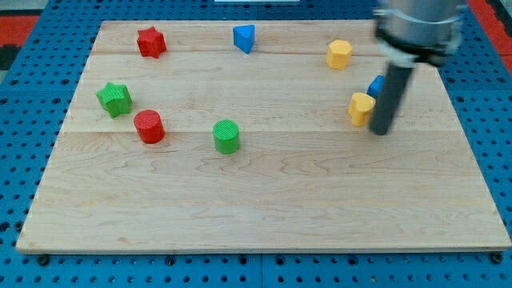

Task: Place the yellow heart to the top right of the green circle

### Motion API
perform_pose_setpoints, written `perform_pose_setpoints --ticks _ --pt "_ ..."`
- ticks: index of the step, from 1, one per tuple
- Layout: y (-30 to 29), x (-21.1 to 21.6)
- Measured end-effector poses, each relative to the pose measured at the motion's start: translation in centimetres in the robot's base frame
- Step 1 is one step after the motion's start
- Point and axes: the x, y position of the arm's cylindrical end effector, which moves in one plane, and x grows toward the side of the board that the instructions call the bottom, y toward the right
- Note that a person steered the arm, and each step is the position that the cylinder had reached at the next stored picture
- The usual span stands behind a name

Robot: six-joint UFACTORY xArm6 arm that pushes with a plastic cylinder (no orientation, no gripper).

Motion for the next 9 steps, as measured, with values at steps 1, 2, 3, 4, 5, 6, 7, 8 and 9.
perform_pose_setpoints --ticks 1,2,3,4,5,6,7,8,9 --pt "1.5 4.0" --pt "1.2 -0.2" --pt "-2.4 -3.1" --pt "-5.9 -0.2" --pt "-5.9 2.2" --pt "-2.4 1.1" --pt "-2.6 -3.5" --pt "-4.6 -4.4" --pt "-8.9 0.2"
